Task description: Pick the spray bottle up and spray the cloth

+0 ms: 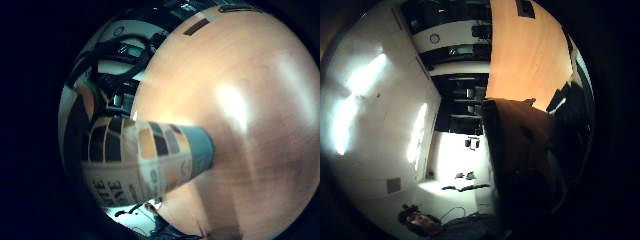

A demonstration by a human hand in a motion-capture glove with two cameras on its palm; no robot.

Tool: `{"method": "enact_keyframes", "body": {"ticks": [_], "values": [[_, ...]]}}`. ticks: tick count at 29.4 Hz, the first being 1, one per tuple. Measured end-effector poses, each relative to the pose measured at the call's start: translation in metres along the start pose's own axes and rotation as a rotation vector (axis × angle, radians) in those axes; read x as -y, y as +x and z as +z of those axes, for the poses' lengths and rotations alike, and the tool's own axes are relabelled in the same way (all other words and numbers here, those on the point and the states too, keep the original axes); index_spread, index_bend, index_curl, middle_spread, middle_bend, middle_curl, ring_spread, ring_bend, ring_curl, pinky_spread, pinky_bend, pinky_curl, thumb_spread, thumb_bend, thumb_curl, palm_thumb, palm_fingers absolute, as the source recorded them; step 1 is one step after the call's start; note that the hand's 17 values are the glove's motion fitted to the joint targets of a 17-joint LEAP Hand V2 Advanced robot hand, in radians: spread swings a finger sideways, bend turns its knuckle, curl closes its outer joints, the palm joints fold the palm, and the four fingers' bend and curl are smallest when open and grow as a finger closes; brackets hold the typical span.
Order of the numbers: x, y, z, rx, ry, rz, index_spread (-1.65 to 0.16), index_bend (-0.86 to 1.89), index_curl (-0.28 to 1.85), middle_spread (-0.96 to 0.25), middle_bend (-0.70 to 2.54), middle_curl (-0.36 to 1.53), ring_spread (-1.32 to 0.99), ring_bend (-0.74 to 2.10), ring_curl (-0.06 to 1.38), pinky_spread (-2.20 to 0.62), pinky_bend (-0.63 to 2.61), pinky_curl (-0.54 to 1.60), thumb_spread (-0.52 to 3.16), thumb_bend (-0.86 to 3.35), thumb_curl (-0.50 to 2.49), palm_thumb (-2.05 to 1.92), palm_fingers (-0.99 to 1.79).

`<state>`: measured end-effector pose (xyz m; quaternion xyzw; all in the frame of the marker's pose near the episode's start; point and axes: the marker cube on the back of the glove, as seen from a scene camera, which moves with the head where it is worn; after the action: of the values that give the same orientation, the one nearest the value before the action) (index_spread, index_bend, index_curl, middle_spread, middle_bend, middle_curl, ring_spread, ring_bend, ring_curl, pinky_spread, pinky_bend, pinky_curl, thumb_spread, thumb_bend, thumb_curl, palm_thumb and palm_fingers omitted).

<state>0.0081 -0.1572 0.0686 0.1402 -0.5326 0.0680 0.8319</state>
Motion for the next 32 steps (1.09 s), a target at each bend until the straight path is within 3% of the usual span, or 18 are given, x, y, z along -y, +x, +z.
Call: {"method": "enact_keyframes", "body": {"ticks": [6,13,20,26,32], "values": [[0.0,-0.003,0.008,-0.037,0.028,-0.107,-0.32,0.23,0.42,-0.26,0.44,0.45,-0.22,0.45,0.39,-0.21,0.33,0.33,0.52,0.07,0.52,1.0,1.32],[-0.003,-0.063,0.024,-0.186,-0.185,-0.262,-0.33,0.25,0.47,-0.25,0.47,0.47,-0.22,0.48,0.41,-0.26,0.36,0.35,0.39,0.03,0.58,1.02,1.33],[-0.014,-0.134,0.036,-0.529,-0.438,-0.438,-0.33,0.27,0.51,-0.25,0.5,0.49,-0.22,0.5,0.43,-0.28,0.36,0.36,0.31,-0.01,0.62,1.03,1.34],[-0.032,-0.145,0.033,-0.884,-0.559,-0.429,-0.34,0.28,0.54,-0.25,0.51,0.49,-0.22,0.51,0.44,-0.29,0.38,0.37,0.27,-0.02,0.65,1.03,1.33],[-0.051,-0.142,0.069,-1.161,-0.706,-0.396,-0.33,0.29,0.56,-0.25,0.51,0.5,-0.22,0.51,0.45,-0.29,0.38,0.37,0.24,-0.02,0.68,1.03,1.32]]}}
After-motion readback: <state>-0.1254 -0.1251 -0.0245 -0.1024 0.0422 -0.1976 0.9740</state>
